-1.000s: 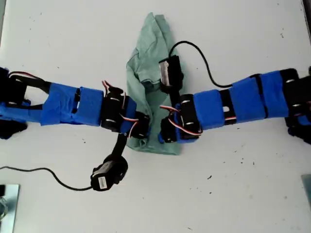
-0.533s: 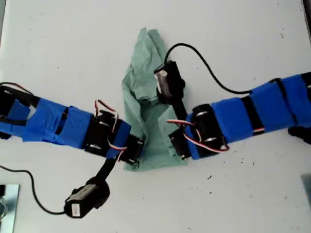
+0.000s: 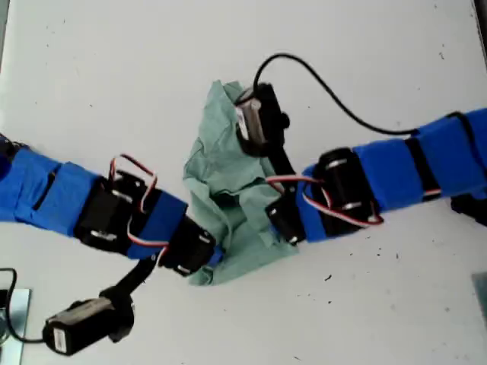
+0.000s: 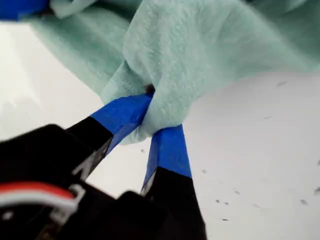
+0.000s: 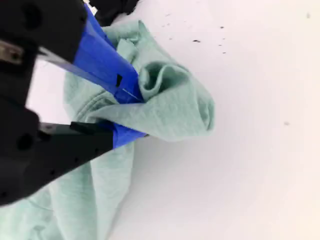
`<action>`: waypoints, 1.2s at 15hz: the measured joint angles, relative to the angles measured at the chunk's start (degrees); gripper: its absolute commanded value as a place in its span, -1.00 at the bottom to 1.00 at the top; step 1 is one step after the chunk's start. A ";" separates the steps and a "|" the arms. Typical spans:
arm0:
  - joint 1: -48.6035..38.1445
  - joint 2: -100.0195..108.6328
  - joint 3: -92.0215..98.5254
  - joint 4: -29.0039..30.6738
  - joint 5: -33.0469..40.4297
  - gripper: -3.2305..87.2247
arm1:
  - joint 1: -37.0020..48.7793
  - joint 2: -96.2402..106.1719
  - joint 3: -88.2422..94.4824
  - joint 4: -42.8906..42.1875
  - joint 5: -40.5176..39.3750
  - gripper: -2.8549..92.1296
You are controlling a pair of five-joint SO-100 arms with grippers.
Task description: Fold t shirt
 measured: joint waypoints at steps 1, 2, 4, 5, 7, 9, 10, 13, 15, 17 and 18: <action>-3.96 2.64 0.35 1.32 1.93 -0.94 | 4.39 0.70 0.00 -0.26 -3.08 -0.93; -8.35 4.75 0.53 2.46 3.78 -0.86 | 9.23 1.23 0.35 -0.97 -5.36 -0.73; -17.49 7.38 0.53 3.96 6.77 -0.24 | 17.84 2.20 0.88 -4.13 -7.82 -0.33; -20.92 9.58 1.14 4.66 7.29 -0.20 | 21.09 3.78 1.41 -6.59 -9.67 -0.35; -27.51 16.26 2.90 6.24 7.65 -0.22 | 25.93 12.92 10.11 -15.82 -10.20 -0.40; -33.84 25.49 9.32 6.33 7.65 -0.23 | 31.99 29.09 27.51 -29.09 -9.84 -0.43; -36.21 30.76 14.59 5.63 7.65 -0.24 | 34.19 36.39 34.45 -30.85 -9.40 -0.45; -40.69 42.98 34.19 1.49 7.65 -0.25 | 36.91 51.06 50.89 -31.55 -8.00 -0.48; -40.52 50.62 46.85 -2.99 6.77 -0.27 | 37.71 59.41 60.91 -31.82 -7.38 -0.48; -39.38 62.75 59.94 -9.49 4.04 -0.41 | 37.53 66.36 68.73 -33.13 -7.29 -0.48; -37.97 71.19 67.15 -13.18 2.81 -0.46 | 37.09 69.61 71.72 -32.87 -7.12 -0.48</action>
